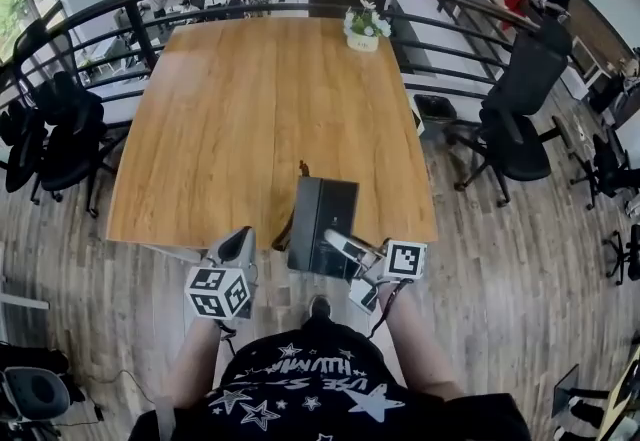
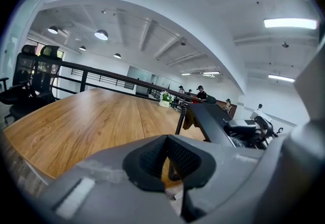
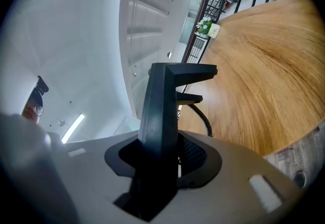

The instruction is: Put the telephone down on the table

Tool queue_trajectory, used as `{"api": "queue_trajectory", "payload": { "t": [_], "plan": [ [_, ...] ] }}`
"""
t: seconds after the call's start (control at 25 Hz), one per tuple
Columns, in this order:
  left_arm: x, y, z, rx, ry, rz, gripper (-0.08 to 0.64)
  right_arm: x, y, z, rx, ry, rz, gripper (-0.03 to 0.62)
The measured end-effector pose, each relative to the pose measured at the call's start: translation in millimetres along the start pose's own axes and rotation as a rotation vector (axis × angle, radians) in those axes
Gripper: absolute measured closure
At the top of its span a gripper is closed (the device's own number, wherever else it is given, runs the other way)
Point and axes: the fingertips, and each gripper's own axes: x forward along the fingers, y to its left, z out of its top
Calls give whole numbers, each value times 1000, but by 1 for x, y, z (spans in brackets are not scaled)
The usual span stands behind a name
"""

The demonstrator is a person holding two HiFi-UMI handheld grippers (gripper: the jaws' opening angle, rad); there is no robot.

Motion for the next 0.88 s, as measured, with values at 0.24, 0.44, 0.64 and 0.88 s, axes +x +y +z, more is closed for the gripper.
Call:
{"api": "queue_trajectory", "payload": {
  "t": [0.24,0.44,0.64,0.88],
  "plan": [
    [33,-9,8,-5,-16,25,558,-4,-14,33,-19,21,33,428],
    [70,-28,16,-11,-16,37,558,-16,-33,67,-18,39,38,428],
    [89,-42,7,-39,4,35,558,-24,-48,79,-20,64,23,428],
    [106,-37,17,-42,17,25,558,-18,-60,94,20,52,6,428]
  ]
}}
